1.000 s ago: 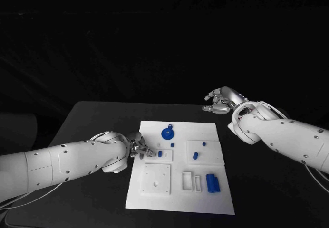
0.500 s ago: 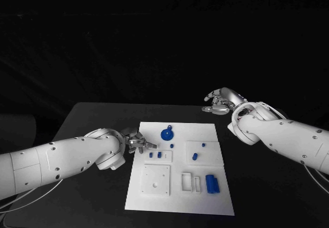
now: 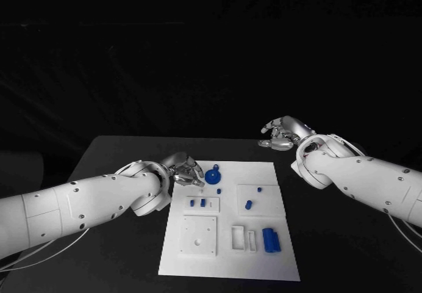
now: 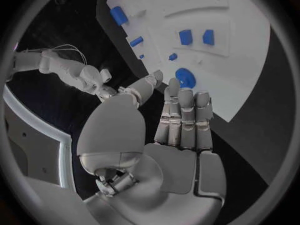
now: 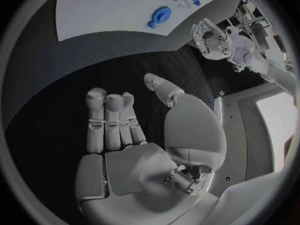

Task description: Assemble the parts on the task board

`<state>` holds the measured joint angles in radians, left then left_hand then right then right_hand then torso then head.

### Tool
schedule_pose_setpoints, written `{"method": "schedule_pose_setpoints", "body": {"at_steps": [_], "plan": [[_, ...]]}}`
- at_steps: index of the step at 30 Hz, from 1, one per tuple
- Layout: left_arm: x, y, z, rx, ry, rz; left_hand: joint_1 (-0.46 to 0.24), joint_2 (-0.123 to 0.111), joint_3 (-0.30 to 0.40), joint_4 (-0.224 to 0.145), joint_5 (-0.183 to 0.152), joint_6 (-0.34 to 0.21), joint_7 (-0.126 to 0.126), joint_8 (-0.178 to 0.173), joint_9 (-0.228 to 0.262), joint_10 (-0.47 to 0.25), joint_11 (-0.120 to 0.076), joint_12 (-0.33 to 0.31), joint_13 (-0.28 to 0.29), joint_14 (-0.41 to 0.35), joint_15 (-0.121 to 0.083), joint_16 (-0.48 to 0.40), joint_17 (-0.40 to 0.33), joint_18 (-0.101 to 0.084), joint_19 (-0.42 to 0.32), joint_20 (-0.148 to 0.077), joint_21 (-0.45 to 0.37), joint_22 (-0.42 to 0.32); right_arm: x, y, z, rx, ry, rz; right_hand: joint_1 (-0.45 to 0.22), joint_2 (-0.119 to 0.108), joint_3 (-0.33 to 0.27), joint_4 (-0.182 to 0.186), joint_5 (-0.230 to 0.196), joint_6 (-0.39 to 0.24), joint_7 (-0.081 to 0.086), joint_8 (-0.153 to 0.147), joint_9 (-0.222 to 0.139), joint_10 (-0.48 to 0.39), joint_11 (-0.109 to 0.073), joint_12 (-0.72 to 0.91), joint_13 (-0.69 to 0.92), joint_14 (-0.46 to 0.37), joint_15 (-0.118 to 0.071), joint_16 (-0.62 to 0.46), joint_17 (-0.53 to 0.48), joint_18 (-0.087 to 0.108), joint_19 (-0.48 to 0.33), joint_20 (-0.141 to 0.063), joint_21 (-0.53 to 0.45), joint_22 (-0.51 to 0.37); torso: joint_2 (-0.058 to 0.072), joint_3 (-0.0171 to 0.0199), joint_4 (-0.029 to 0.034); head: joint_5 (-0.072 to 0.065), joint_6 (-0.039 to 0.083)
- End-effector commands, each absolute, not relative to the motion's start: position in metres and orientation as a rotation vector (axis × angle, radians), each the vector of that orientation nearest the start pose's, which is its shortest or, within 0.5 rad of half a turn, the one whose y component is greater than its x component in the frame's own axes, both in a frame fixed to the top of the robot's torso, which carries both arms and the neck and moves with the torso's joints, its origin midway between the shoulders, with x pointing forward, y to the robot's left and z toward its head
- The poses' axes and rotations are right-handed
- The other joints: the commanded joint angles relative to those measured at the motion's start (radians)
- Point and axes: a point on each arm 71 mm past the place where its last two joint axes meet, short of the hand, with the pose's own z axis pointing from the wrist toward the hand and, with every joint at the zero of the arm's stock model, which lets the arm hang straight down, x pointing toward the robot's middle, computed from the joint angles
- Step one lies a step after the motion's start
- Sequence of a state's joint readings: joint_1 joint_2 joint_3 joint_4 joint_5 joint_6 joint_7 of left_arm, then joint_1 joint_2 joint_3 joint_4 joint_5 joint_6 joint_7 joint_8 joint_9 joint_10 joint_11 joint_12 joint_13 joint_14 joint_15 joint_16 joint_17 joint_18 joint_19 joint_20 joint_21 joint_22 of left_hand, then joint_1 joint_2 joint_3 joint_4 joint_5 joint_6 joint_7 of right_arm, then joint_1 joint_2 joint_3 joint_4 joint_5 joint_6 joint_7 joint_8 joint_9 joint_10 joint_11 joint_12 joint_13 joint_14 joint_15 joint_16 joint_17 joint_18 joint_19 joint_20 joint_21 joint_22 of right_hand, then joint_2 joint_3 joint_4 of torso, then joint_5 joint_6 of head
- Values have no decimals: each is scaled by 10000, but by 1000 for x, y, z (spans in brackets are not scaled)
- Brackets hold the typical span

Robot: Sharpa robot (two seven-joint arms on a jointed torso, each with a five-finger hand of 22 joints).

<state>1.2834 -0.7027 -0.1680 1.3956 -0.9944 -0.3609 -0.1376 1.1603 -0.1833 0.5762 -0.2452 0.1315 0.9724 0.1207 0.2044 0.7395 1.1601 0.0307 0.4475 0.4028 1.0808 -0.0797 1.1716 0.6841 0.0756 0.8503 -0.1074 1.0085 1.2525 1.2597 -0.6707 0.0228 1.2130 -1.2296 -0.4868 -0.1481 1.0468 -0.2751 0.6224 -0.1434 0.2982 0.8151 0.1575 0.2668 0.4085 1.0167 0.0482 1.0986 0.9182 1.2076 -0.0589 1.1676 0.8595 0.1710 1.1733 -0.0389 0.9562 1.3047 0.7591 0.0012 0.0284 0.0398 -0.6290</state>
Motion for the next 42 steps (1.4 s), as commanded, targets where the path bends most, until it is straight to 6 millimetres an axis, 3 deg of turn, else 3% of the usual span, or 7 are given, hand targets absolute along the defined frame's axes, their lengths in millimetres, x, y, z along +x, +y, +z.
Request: {"method": "schedule_pose_setpoints", "body": {"at_steps": [1,7,19,33,42], "plan": [[512,161,-193,30,16749,-7981,218,83,147,-227,40,88,23,36,-113,-32,128,-460,-286,-16,114,-142,-41,-101,-66,-580,-95,-10,561,-216,-143,2281,14718,6144,-51,18,-48,-25,69,10,60,21,14,-77,8,45,-17,27,-27,34,-15,908,16,-16,-51,14,14,3,-8,-37,57],[516,141,-195,1850,16221,-7652,404,161,265,-398,92,204,3,1,-320,73,259,-1386,-783,75,260,-273,-38,-24,-11,-463,-144,34,561,-215,-143,2255,14706,6279,-11,39,-37,-60,75,21,58,30,18,-101,7,44,-38,1,-27,22,-24,908,-7,-12,-70,20,27,19,-33,-79,99],[519,118,-213,4050,16732,-6484,348,-1,131,-357,-88,191,42,-123,-591,-152,512,-2481,-1274,235,492,-293,24,174,153,-248,-125,111,561,-210,-143,2179,14675,6439,-2,80,-21,-112,95,-8,78,23,16,-228,28,-8,-147,-134,-5,-81,-94,908,-147,39,-198,19,25,29,-17,-149,59],[522,110,-231,4408,17053,-6140,299,-153,136,-233,-143,-32,161,-306,-880,-618,756,-3324,-1780,285,725,-231,98,398,256,-12,-86,198,560,-207,-142,2132,14660,6532,-7,93,-16,-120,105,-19,84,22,16,-256,34,-33,-204,-166,1,-130,-132,908,-184,58,-257,7,22,20,-11,-222,15],[526,111,-239,4323,17198,-5941,374,-69,188,-198,-90,-81,175,-341,-976,-633,771,-3505,-1942,365,740,-142,145,475,331,19,-28,250,559,-205,-142,2099,14665,6601,-10,97,-17,-120,111,-20,85,22,17,-257,34,-34,-213,-166,2,-135,-137,908,-185,60,-265,6,19,26,-4,-243,-15]]}}
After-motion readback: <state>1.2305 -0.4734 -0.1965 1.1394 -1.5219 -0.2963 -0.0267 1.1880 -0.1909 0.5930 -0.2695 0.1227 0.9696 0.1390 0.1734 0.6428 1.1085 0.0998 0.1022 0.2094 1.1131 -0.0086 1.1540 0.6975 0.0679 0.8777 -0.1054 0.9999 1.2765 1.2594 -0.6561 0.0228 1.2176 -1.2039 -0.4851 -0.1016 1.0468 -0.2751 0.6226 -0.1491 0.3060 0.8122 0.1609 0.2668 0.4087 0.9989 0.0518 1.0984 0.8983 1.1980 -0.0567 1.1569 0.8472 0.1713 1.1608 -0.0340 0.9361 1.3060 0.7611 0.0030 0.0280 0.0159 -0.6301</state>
